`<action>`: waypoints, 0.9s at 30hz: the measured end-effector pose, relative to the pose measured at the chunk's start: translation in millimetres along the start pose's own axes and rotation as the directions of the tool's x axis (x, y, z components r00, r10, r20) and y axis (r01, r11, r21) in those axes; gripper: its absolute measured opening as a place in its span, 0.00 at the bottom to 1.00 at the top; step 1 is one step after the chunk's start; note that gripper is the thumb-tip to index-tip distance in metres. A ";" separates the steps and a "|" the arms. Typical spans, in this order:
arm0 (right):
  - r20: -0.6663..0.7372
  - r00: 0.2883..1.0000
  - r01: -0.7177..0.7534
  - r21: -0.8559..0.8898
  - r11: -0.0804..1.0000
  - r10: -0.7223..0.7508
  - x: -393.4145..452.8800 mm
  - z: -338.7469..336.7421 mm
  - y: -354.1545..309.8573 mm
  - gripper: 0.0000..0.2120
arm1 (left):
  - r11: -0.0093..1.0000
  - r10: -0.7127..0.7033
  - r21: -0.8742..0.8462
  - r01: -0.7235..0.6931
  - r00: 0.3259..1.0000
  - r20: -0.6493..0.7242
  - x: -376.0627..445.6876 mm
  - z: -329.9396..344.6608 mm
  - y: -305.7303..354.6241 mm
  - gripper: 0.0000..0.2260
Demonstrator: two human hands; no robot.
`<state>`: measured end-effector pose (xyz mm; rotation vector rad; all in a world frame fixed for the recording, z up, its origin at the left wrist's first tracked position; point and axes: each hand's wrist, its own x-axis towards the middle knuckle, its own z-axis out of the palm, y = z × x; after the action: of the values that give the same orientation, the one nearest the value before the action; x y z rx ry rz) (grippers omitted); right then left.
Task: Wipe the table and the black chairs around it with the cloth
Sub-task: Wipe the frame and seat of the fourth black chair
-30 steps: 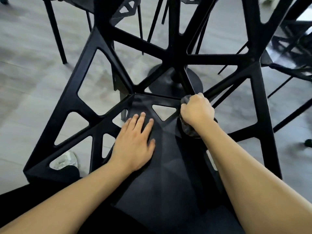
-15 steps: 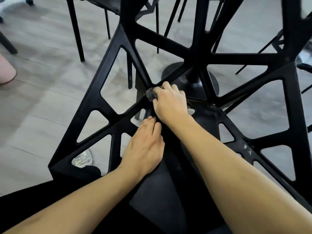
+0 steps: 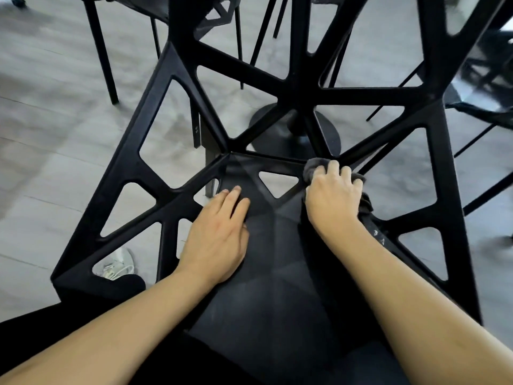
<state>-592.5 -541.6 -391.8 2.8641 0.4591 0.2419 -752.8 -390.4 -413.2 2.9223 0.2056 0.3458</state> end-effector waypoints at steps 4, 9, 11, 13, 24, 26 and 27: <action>0.067 0.998 0.011 -0.012 1.000 -0.010 7.3 -11.1 11.0 0.14 | 1.000 0.012 0.023 -0.013 1.000 0.027 -0.2 3.3 -3.1 0.21; 0.174 0.982 -0.117 0.244 0.963 0.076 18.1 -20.6 7.8 0.11 | 1.000 -0.003 -0.007 0.004 0.999 0.051 -0.1 7.0 -5.3 0.22; 0.188 0.978 -0.148 0.313 0.938 0.091 18.7 -20.1 9.0 0.13 | 1.000 -0.005 -0.022 0.006 0.999 0.049 0.5 8.0 -4.7 0.22; 0.189 0.980 -0.125 0.350 0.928 0.061 15.0 -18.8 13.1 0.14 | 1.000 -0.004 -0.027 0.005 0.999 0.042 -0.2 8.8 -6.4 0.21; 0.077 0.996 0.023 0.288 0.957 -0.047 17.2 -5.2 28.3 0.14 | 0.976 -0.023 -0.209 0.068 0.978 0.209 17.1 -7.3 -24.6 0.26; 0.065 0.990 0.093 0.387 0.917 -0.128 3.7 -3.4 30.8 0.13 | 0.970 -0.003 -0.233 0.073 0.958 0.288 30.3 -20.0 -38.2 0.27; 0.048 0.984 0.131 0.444 0.886 -0.170 -11.8 -1.9 24.8 0.14 | 0.962 0.011 -0.262 0.073 0.952 0.306 33.4 -24.3 -44.2 0.28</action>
<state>-596.8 -568.0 -385.1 3.2336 0.8085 -0.0203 -731.6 -337.9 -391.8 2.6502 0.1447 -0.0812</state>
